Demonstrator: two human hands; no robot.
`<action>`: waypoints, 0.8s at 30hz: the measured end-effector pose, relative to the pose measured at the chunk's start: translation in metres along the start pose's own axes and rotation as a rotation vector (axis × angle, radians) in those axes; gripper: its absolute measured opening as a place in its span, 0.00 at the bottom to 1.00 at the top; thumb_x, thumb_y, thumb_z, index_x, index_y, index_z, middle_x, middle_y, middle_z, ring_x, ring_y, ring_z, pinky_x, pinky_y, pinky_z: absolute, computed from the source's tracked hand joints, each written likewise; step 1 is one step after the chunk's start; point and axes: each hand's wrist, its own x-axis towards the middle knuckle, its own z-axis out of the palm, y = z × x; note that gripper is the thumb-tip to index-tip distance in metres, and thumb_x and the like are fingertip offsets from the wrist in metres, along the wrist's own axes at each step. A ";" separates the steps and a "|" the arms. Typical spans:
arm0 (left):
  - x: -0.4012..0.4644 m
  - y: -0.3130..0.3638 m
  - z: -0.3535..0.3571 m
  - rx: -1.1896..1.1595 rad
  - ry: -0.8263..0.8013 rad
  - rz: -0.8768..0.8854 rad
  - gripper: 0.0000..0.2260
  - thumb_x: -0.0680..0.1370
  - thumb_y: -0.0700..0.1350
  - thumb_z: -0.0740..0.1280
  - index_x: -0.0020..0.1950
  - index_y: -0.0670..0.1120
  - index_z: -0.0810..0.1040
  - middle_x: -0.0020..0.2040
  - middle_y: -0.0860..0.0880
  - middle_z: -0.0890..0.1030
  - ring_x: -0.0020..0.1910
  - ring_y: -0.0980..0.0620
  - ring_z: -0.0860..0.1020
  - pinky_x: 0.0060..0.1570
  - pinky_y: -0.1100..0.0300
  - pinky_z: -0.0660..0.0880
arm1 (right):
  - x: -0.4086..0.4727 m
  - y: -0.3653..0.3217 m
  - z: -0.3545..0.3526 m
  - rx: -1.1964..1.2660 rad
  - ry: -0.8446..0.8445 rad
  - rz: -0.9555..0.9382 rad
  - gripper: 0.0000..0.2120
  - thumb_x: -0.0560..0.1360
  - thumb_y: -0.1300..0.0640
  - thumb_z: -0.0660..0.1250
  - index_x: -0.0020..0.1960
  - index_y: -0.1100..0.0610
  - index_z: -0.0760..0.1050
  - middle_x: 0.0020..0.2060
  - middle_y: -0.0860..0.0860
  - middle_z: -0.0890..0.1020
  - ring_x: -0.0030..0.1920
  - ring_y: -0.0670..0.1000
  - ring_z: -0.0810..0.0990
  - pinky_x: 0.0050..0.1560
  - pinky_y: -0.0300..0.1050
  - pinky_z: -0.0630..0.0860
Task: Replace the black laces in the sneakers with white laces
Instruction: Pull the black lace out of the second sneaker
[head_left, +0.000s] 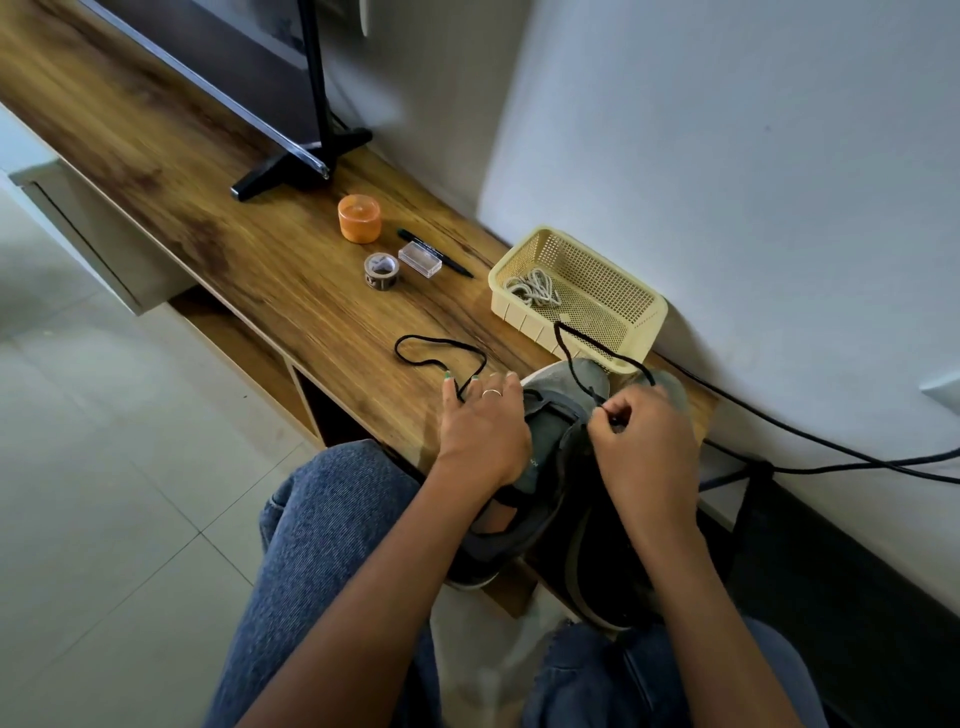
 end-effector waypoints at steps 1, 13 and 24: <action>-0.001 0.002 -0.001 -0.015 0.034 0.028 0.26 0.82 0.49 0.56 0.78 0.45 0.52 0.78 0.47 0.57 0.77 0.47 0.54 0.74 0.41 0.42 | 0.001 0.004 -0.001 -0.061 0.009 0.005 0.06 0.74 0.60 0.65 0.39 0.58 0.75 0.38 0.51 0.75 0.37 0.51 0.74 0.33 0.42 0.68; 0.020 0.026 0.011 0.091 0.278 0.160 0.09 0.77 0.48 0.67 0.57 0.52 0.78 0.53 0.51 0.81 0.57 0.50 0.76 0.69 0.49 0.62 | -0.012 0.004 0.002 -0.057 -0.148 -0.026 0.14 0.78 0.56 0.62 0.62 0.58 0.72 0.55 0.55 0.77 0.57 0.55 0.73 0.48 0.46 0.68; 0.023 0.031 0.014 0.229 0.255 0.103 0.10 0.79 0.50 0.64 0.60 0.55 0.74 0.60 0.51 0.77 0.64 0.48 0.70 0.69 0.42 0.60 | -0.022 0.005 0.018 0.162 -0.355 0.084 0.10 0.79 0.54 0.60 0.53 0.60 0.75 0.46 0.55 0.79 0.47 0.55 0.78 0.42 0.43 0.67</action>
